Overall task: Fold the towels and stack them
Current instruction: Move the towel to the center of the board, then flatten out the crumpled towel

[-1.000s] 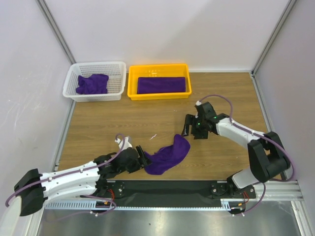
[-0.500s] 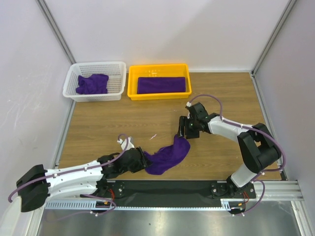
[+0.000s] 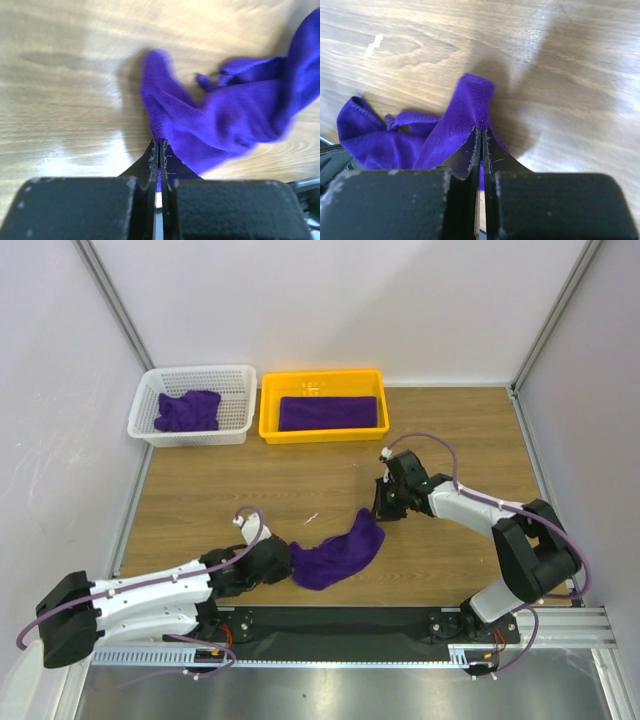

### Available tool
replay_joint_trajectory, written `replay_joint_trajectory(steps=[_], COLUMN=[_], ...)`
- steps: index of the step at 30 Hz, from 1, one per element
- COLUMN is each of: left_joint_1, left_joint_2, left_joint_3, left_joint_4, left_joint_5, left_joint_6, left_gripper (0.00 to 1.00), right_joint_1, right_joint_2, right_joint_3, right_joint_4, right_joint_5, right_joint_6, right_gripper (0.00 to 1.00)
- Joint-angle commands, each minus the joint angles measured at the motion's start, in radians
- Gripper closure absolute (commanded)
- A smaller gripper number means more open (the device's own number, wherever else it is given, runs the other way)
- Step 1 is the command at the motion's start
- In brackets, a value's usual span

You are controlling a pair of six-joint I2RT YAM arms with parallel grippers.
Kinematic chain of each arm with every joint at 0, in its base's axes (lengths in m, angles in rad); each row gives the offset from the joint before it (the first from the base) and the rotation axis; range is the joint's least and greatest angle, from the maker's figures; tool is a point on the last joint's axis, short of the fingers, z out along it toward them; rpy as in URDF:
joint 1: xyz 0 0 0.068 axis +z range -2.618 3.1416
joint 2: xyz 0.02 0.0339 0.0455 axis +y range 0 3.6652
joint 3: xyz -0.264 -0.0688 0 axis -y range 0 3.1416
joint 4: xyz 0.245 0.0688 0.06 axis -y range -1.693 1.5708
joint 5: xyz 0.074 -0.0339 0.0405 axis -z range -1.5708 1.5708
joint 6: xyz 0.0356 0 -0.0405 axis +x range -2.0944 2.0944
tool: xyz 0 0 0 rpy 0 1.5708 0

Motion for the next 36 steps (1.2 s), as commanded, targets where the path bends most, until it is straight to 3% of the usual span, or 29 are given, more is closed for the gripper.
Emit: replay_joint_trajectory(steps=[1,9,15,21,26,36], left_joint_1=[-0.006,-0.006,-0.004,0.02,0.132,0.154], left_joint_2=[-0.032,-0.097,-0.051,-0.024,-0.035,0.11], left_joint_3=[0.143,0.477,0.752,0.916,0.826,0.588], left_joint_4=[-0.167,-0.501,-0.794,-0.931,-0.776,-0.416], left_joint_5=[-0.119,-0.259,-0.427,-0.506,-0.374,-0.056], left_joint_6=[0.018,0.066,-0.049,-0.075,0.116,0.229], left_gripper=[1.0,0.99,1.0,0.99,1.0,1.0], right_joint_1=[0.004,-0.03,-0.106,-0.147,-0.183,-0.246], right_joint_2=[-0.096,-0.348,-0.413,-0.422,-0.419,-0.337], right_joint_3=[0.078,0.224,0.365,0.442,0.372,0.145], right_joint_4=[-0.069,-0.222,-0.339,-0.457,-0.479,-0.381], right_joint_5=[0.062,0.184,0.314,0.314,0.276,0.25], right_joint_6=[-0.01,-0.007,-0.004,-0.009,-0.003,-0.009], right_gripper=[1.0,1.0,1.0,1.0,1.0,1.0])
